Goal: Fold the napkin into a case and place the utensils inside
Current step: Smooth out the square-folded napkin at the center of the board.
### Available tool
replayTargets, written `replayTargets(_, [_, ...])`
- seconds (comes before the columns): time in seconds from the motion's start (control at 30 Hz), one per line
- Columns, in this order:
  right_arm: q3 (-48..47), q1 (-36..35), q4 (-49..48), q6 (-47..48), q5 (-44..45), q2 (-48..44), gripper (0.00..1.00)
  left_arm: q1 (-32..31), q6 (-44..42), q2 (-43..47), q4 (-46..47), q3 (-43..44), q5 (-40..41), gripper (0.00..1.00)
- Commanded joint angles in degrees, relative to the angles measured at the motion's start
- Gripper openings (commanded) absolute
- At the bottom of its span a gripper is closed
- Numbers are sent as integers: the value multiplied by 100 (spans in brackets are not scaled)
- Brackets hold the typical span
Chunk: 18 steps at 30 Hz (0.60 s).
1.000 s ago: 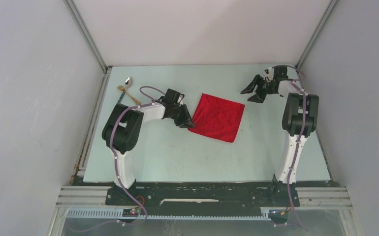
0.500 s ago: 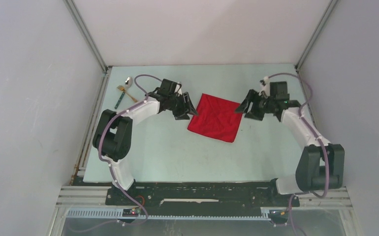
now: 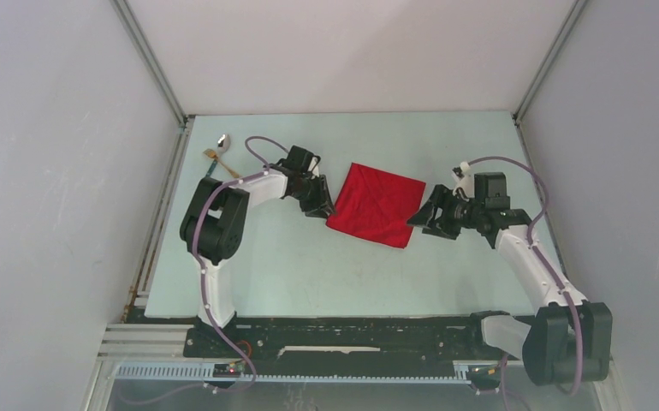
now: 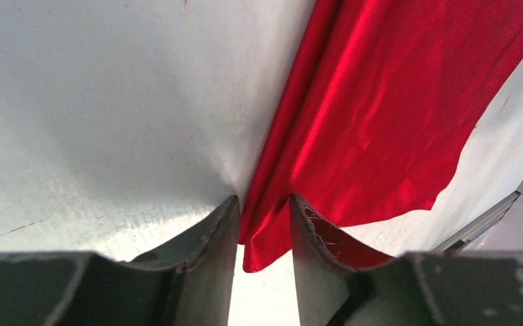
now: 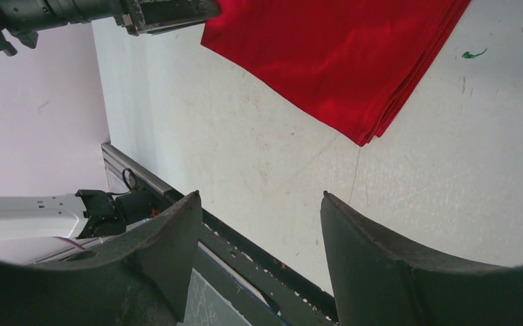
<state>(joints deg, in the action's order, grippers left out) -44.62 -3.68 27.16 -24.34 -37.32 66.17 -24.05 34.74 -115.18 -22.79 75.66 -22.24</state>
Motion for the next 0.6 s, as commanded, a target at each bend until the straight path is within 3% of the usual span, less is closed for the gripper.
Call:
replayTargets(0.0, [112, 76, -138, 96, -275, -167, 72, -75, -151, 82, 219, -253, 163, 38])
replayTargets(0.27, [243, 63, -330, -56, -248, -274, 72, -373, 501, 500, 807, -1014, 180, 22])
replayTargets(0.57, [339, -28, 3, -190, 1352, 207, 70, -1152, 2508, 1346, 2689, -2747, 155, 16])
